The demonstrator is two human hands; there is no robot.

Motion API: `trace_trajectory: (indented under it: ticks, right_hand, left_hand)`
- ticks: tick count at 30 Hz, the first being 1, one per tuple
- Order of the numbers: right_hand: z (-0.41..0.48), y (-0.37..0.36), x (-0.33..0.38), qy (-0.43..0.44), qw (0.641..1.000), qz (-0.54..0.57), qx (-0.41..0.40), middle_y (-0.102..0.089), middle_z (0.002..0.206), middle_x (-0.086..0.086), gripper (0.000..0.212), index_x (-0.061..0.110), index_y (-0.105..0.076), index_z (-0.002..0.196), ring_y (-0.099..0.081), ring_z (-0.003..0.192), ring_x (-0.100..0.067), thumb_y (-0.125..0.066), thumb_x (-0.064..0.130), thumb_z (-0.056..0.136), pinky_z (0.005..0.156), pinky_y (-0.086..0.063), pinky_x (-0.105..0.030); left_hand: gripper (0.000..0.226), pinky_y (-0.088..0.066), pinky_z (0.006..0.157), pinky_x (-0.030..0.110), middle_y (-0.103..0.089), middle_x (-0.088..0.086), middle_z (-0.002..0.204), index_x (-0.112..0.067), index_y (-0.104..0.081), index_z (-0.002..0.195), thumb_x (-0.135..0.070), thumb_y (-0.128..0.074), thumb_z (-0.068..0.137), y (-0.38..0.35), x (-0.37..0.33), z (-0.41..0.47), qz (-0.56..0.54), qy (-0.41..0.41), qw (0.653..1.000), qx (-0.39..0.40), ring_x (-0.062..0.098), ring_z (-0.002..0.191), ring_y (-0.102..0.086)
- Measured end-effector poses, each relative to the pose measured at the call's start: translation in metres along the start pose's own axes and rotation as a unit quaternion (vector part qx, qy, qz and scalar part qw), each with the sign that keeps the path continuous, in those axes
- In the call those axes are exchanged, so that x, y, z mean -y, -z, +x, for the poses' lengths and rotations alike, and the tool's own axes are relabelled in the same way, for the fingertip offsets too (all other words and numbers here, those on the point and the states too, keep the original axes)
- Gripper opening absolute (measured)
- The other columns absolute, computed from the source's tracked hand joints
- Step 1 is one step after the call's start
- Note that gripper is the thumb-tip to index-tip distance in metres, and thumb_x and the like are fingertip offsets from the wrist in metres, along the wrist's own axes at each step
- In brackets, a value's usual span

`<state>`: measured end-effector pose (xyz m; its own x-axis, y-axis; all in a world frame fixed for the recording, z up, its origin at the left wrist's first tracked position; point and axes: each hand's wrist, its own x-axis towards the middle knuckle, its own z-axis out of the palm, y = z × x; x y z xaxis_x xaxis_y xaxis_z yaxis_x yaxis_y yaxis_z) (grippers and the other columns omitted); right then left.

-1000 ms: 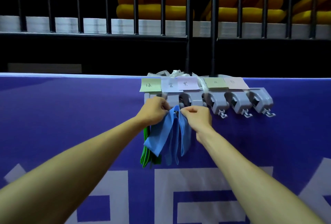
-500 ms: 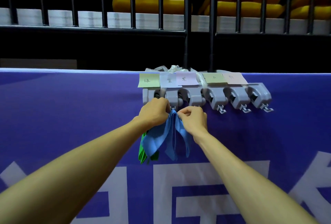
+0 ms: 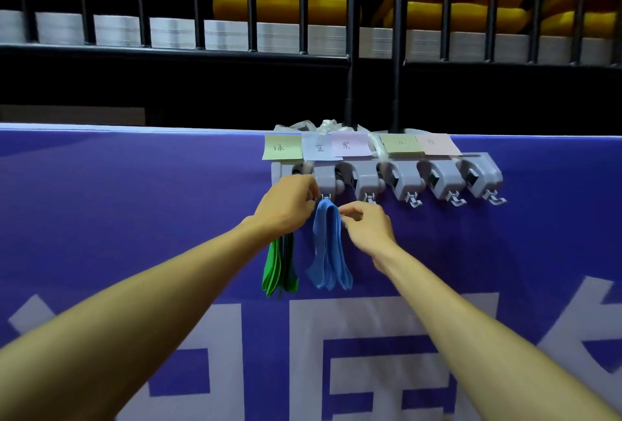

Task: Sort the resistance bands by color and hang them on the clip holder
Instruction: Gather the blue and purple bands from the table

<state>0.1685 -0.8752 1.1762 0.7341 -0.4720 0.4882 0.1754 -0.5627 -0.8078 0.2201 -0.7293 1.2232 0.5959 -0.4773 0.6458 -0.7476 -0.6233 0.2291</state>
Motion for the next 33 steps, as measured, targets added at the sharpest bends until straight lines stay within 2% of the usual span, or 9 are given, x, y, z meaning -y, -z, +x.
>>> trace_trajectory:
  ticks: [4, 6, 10, 12, 18, 22, 26, 30, 33]
  right_hand:
    - [-0.013, 0.013, 0.005, 0.004, 1.000, -0.016, -0.003, -0.070, 0.102, 0.003, 0.021, 0.021, -0.071, 0.101, -0.062, 0.098, -0.010, -0.057, 0.008, 0.091, 0.075, -0.044, -0.019]
    - [-0.022, 0.020, 0.010, 0.012, 1.000, -0.019, -0.009, -0.069, 0.104, 0.003, 0.021, 0.022, -0.070, 0.100, -0.062, 0.098, -0.011, -0.056, 0.008, 0.091, 0.073, -0.044, -0.019]
    - [-0.048, 0.029, 0.021, 0.052, 0.997, -0.053, -0.005, -0.068, 0.106, 0.005, 0.022, 0.020, -0.070, 0.103, -0.060, 0.102, -0.011, -0.055, 0.009, 0.092, 0.082, -0.045, -0.021]
    - [-0.064, 0.028, 0.025, 0.074, 0.995, -0.059, -0.001, -0.069, 0.103, 0.006, 0.021, 0.020, -0.070, 0.103, -0.061, 0.099, -0.009, -0.056, 0.009, 0.091, 0.083, -0.046, -0.021]
    - [-0.113, 0.002, 0.016, 0.099, 0.989, -0.075, 0.081, -0.069, 0.095, 0.010, 0.016, 0.021, -0.071, 0.097, -0.062, 0.087, -0.007, -0.061, 0.013, 0.088, 0.079, -0.050, -0.023]
    - [-0.147, -0.031, -0.013, 0.067, 0.980, -0.083, 0.170, -0.070, 0.095, 0.009, 0.019, 0.018, -0.072, 0.103, -0.064, 0.087, -0.008, -0.063, 0.013, 0.087, 0.082, -0.055, -0.029]
    - [-0.189, -0.064, -0.053, 0.020, 0.964, -0.087, 0.249, -0.069, 0.097, 0.010, 0.017, 0.021, -0.070, 0.103, -0.064, 0.089, -0.006, -0.062, 0.017, 0.089, 0.080, -0.054, -0.027]
    - [-0.235, -0.100, -0.092, -0.029, 0.944, -0.096, 0.314, -0.064, 0.103, 0.009, 0.017, 0.020, -0.068, 0.108, -0.061, 0.095, -0.009, -0.061, 0.018, 0.092, 0.081, -0.053, -0.026]
    - [-0.269, -0.121, -0.117, -0.070, 0.932, -0.090, 0.343, -0.064, 0.099, 0.007, 0.017, 0.018, -0.068, 0.109, -0.061, 0.087, -0.007, -0.061, 0.017, 0.093, 0.074, -0.050, -0.022]
  left_hand:
    - [0.018, -0.052, 0.078, 0.035, -0.065, 0.003, 0.100, -0.014, -0.067, 0.102, -0.009, -0.056, 0.089, 0.018, -0.005, -0.020, -0.010, -0.054, 0.998, -0.026, 0.019, 0.090, -0.061]
    - [0.018, -0.049, 0.078, 0.027, -0.064, 0.001, 0.099, -0.014, -0.068, 0.101, -0.009, -0.057, 0.088, 0.025, -0.006, -0.031, -0.027, -0.063, 0.997, -0.034, 0.014, 0.089, -0.060]
    - [0.019, -0.039, 0.067, 0.006, -0.061, -0.006, 0.087, -0.019, -0.071, 0.095, -0.008, -0.057, 0.087, 0.040, -0.007, -0.062, -0.088, -0.034, 0.994, -0.050, 0.001, 0.074, -0.054]
    - [0.018, -0.037, 0.061, 0.001, -0.064, -0.006, 0.083, -0.020, -0.071, 0.094, -0.009, -0.058, 0.087, 0.044, -0.005, -0.080, -0.114, -0.017, 0.992, -0.049, -0.002, 0.070, -0.053]
    - [0.014, -0.044, 0.063, 0.014, -0.068, -0.006, 0.081, -0.022, -0.071, 0.095, -0.014, -0.063, 0.086, 0.039, 0.015, -0.142, -0.194, 0.058, 0.979, -0.021, 0.005, 0.070, -0.058]
    - [0.014, -0.045, 0.064, 0.016, -0.068, -0.004, 0.084, -0.022, -0.071, 0.096, -0.016, -0.064, 0.086, 0.018, 0.042, -0.192, -0.221, 0.129, 0.966, 0.026, 0.007, 0.073, -0.059]
    - [0.012, -0.049, 0.070, 0.030, -0.068, -0.004, 0.084, -0.023, -0.069, 0.097, -0.018, -0.062, 0.088, -0.013, 0.075, -0.255, -0.246, 0.216, 0.940, 0.096, 0.011, 0.076, -0.061]
    - [0.010, -0.049, 0.067, 0.026, -0.069, 0.004, 0.087, -0.018, -0.068, 0.096, -0.015, -0.061, 0.090, -0.045, 0.099, -0.323, -0.270, 0.294, 0.903, 0.160, 0.015, 0.080, -0.064]
    - [0.009, -0.045, 0.058, 0.013, -0.066, -0.001, 0.078, -0.013, -0.066, 0.096, -0.009, -0.060, 0.090, -0.068, 0.110, -0.365, -0.281, 0.326, 0.881, 0.199, 0.010, 0.073, -0.061]
